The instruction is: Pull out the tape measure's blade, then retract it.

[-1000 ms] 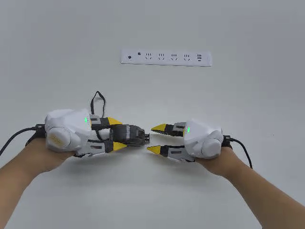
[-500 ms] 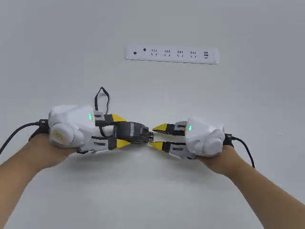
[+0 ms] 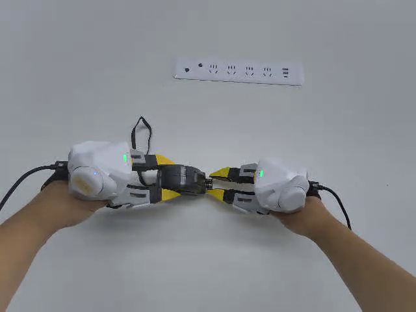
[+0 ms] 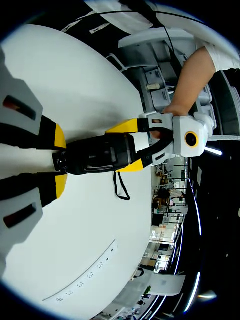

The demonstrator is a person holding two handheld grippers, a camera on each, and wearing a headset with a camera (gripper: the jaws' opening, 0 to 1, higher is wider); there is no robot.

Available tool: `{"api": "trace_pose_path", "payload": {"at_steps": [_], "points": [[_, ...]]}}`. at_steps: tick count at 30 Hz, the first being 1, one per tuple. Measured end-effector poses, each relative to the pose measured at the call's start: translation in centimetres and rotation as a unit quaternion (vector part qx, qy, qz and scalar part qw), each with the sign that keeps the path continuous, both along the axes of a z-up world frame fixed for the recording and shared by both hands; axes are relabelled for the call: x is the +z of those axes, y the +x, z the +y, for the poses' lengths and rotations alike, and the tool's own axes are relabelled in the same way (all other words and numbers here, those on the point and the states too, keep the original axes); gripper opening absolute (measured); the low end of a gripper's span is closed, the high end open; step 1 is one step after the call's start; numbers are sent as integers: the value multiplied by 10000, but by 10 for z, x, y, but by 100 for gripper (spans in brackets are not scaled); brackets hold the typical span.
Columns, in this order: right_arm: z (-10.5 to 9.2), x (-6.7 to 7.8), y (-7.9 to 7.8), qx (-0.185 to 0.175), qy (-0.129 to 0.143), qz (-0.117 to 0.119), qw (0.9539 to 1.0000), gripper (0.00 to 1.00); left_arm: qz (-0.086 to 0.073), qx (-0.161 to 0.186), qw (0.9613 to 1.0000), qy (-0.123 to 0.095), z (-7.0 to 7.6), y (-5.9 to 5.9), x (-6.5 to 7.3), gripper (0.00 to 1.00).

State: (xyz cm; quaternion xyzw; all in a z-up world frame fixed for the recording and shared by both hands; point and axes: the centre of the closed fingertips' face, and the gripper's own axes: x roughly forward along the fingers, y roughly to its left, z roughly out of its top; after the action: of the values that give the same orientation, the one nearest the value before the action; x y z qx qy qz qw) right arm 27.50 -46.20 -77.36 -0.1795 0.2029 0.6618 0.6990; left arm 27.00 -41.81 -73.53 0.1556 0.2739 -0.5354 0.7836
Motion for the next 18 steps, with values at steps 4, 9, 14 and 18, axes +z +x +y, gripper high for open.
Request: {"api": "trace_pose_path", "payload": {"at_steps": [4, 9, 14, 18], "points": [[0, -2, 0, 39, -21, -29, 10000, 17, -1, -6, 10000, 1, 0, 0, 0, 29], [-3, -9, 1, 47, -133, -54, 9999, 15, 5, -19, 10000, -18, 0, 0, 0, 29], [-3, -8, 1, 34, -95, -36, 9999, 14, 9, -29, 10000, -8, 0, 0, 0, 28], [-3, -7, 1, 70, -85, -92, 9999, 14, 12, -40, 10000, -5, 0, 0, 0, 28]]}}
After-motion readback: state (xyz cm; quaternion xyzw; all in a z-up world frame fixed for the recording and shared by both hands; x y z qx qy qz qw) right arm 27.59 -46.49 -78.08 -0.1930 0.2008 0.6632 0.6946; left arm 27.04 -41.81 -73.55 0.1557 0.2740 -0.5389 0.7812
